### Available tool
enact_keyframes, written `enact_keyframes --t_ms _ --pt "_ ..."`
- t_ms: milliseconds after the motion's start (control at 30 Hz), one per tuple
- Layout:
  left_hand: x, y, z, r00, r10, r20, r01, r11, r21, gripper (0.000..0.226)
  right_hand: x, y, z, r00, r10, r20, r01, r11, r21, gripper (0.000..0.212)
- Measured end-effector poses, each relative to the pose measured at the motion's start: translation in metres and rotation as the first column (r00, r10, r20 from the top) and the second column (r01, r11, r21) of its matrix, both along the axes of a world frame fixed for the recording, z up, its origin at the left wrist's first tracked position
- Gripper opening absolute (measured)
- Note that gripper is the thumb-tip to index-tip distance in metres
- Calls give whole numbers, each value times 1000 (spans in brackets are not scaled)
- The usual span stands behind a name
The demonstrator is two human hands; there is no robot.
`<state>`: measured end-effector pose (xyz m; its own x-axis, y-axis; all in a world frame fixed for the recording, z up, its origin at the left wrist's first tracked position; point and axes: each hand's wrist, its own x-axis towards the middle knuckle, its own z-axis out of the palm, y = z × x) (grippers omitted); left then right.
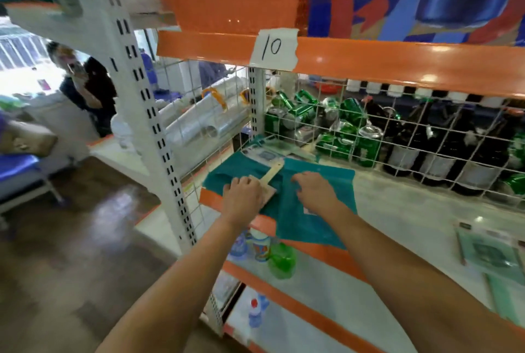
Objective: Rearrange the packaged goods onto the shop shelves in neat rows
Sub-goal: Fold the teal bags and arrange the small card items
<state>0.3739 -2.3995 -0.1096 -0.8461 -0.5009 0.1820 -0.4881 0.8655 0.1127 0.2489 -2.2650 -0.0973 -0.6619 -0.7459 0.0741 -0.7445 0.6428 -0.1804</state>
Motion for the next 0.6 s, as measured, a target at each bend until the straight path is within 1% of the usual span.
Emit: enact_keyframes --t_ms 67,200,267,333,433,600 --pt "7 -17 -1 1000 19 16 -19 999 38 35 4 -20 0 999 39 -12 -39 999 6 40" --pt "20 -40 -9 999 39 24 -41 998 51 35 5 -52 0 991 120 -62 -120 993 6 52" --pt "23 -49 -13 999 49 21 -51 996 70 34 1 -64 1 980 173 -96 -170 985 38 56" --pt "25 -56 -15 997 70 18 -72 991 109 34 -4 -73 3 967 223 -126 -209 971 115 53" --pt "26 -61 -18 995 93 23 -96 984 151 34 -9 -81 3 954 248 -171 -211 955 209 45" --pt "28 -68 -21 994 107 4 -106 976 189 35 -13 -88 3 942 272 -197 -226 947 228 40"
